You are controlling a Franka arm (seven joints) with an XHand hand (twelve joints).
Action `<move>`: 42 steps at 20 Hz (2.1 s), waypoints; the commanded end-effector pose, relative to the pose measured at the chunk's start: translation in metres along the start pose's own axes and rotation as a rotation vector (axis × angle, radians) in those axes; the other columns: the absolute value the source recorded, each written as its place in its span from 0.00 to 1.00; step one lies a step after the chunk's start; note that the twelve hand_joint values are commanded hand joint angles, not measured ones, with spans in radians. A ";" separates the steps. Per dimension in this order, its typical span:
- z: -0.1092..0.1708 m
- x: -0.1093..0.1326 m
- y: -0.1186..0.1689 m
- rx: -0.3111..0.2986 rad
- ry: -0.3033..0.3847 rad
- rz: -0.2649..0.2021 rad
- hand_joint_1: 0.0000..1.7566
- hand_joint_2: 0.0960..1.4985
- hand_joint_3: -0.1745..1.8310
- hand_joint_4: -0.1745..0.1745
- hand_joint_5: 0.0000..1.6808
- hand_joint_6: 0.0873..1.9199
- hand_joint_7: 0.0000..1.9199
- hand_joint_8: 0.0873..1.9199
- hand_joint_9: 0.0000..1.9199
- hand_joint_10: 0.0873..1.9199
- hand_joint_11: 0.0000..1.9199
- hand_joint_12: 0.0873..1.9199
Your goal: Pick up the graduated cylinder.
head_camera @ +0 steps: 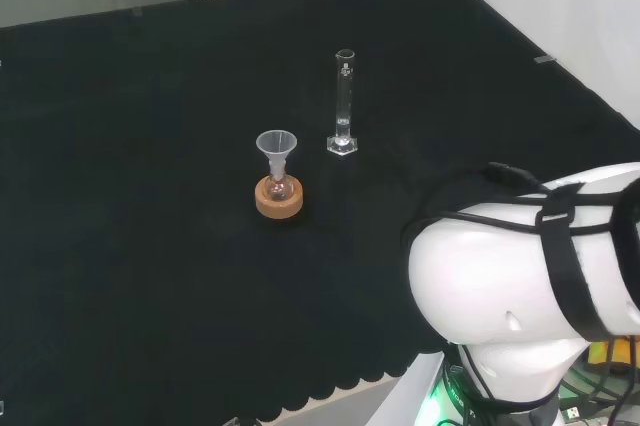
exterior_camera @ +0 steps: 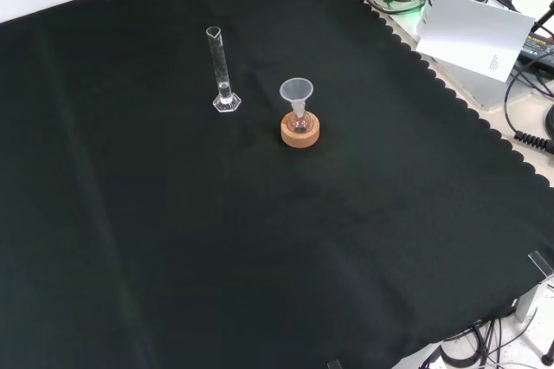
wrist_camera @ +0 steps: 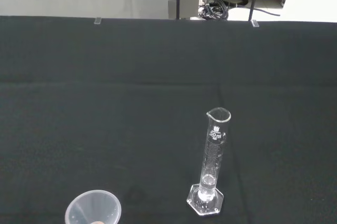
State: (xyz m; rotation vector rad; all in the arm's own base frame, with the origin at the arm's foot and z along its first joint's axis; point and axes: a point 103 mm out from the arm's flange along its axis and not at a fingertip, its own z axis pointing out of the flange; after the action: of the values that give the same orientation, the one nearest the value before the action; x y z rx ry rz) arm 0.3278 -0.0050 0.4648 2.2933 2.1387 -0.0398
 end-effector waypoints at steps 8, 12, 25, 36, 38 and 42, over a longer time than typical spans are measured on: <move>0.112 -0.077 0.089 0.009 0.138 0.050 0.20 0.84 0.08 0.37 0.15 0.00 0.03 0.28 0.17 0.27 0.06 0.71; 0.146 -0.090 0.110 -0.005 0.180 0.028 0.23 0.81 0.07 0.35 0.16 0.00 0.05 0.29 0.18 0.31 0.07 0.71; 0.241 -0.120 0.144 0.010 0.407 -0.028 0.28 0.76 0.05 0.39 0.17 0.00 0.05 0.30 0.17 0.32 0.08 0.71; 0.289 -0.124 0.143 0.039 0.559 -0.162 0.31 0.73 0.03 0.41 0.16 0.00 0.06 0.30 0.19 0.32 0.09 0.70; 0.296 -0.123 0.142 0.057 0.561 -0.172 0.32 0.73 0.02 0.42 0.16 0.00 0.07 0.30 0.19 0.32 0.10 0.70; 0.304 -0.124 0.138 0.062 0.574 -0.164 0.32 0.73 0.02 0.42 0.16 0.00 0.07 0.30 0.20 0.32 0.10 0.69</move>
State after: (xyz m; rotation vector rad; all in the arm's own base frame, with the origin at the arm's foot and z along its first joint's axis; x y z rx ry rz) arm 0.4468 -0.1722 0.3142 2.3289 2.2686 0.5446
